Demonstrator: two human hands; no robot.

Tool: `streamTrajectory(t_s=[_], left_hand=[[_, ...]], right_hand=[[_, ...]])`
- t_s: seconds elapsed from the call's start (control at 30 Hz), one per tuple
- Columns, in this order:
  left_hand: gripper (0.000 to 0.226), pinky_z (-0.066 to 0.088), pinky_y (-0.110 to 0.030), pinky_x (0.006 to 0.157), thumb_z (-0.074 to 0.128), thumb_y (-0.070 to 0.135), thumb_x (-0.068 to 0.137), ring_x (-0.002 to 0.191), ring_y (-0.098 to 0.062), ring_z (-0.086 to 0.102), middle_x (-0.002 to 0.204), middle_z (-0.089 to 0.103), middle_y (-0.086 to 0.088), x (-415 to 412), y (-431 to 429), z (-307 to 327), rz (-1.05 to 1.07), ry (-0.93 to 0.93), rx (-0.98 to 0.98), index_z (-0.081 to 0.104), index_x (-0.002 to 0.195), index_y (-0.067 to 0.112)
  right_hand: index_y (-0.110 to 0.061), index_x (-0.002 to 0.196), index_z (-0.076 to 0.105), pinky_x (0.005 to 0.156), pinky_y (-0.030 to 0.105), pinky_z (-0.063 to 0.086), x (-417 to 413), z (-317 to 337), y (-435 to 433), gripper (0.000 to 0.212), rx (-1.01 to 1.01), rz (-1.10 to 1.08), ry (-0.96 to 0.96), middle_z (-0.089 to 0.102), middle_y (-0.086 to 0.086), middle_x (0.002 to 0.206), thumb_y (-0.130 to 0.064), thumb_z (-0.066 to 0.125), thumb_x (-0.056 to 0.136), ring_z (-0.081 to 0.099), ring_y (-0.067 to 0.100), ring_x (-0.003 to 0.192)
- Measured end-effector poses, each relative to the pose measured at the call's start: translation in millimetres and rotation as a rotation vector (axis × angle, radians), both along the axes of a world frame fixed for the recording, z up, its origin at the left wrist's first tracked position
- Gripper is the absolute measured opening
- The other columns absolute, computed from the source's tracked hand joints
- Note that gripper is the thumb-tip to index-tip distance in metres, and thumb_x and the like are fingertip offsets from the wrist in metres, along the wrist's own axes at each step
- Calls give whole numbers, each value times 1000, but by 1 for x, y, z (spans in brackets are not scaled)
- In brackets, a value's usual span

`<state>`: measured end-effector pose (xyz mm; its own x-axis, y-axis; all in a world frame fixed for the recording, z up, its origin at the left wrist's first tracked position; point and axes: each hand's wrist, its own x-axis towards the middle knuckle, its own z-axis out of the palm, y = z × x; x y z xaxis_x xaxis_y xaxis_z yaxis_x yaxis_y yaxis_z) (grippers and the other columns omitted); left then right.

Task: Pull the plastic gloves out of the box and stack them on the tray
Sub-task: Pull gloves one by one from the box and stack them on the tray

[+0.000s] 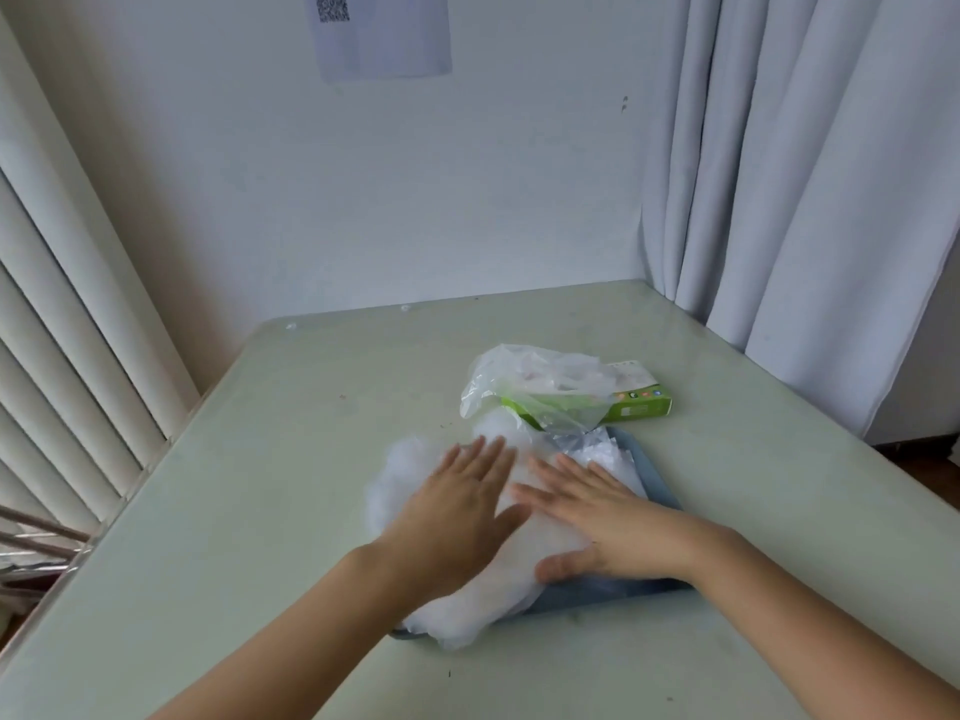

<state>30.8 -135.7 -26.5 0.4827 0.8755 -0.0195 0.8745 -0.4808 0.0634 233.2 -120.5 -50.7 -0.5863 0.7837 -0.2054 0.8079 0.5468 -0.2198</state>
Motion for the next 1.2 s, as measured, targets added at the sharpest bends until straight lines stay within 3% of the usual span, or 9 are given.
streamTrajectory(t_s=[0.27,0.37,0.43,0.57,0.7,0.83,1.03,1.13,1.2], left_hand=[[59,-11,-42,118,15,49,100,145,-5,-12,159,-8,14,18,25,-31,19,-97,-141,-5,152,28],[62,-12,-44,117,17,52,100,146,-7,-13,159,-10,13,17,26,-38,31,-34,-114,-5,152,26],[63,-11,-45,117,19,53,100,146,-8,-11,159,-9,13,18,26,-40,39,-40,-87,-3,153,26],[64,-6,-42,117,29,51,99,147,-9,-3,160,1,11,18,26,-31,20,-108,-142,8,153,25],[49,30,-25,107,48,47,95,130,-12,44,145,43,8,21,32,1,32,-342,-84,46,138,25],[36,35,-21,101,48,30,98,123,-14,50,139,50,3,38,55,32,-65,-410,43,53,132,20],[49,22,-33,113,40,38,101,140,-22,29,153,32,0,70,101,28,-90,-140,-151,36,145,18],[58,20,-45,115,32,47,100,143,-29,20,157,21,-1,78,118,19,-37,-44,-221,25,149,17],[61,19,-48,115,30,51,100,144,-31,16,159,15,0,79,127,11,-6,-63,-242,21,150,17]], right_hand=[[-38,151,4,115,23,-9,8,0,6,94,-25,15,154,-16,-25,150,-69,55,77,-20,-2,140],[-34,127,58,110,17,25,14,3,11,57,-27,-123,465,41,-24,140,-55,69,75,34,-9,130],[-20,91,73,90,24,46,20,5,18,20,186,-246,691,69,-14,100,-36,77,78,61,-1,96],[-16,98,66,79,18,42,34,11,41,29,676,-422,720,60,-6,98,-18,81,73,57,9,91],[-22,128,60,86,18,30,51,11,66,59,633,-556,587,53,0,117,-24,81,73,44,20,104],[-24,133,55,86,22,33,48,16,89,55,628,-608,570,51,4,106,-17,73,82,41,23,98],[-14,87,78,58,20,40,38,27,101,12,586,-629,889,62,5,66,-19,66,88,53,16,64],[-23,53,62,55,26,37,48,39,99,35,509,-781,1196,54,-2,47,-20,64,88,40,13,48],[-22,63,64,50,25,35,55,56,94,29,483,-813,1407,60,-3,50,-16,61,91,38,12,43]])
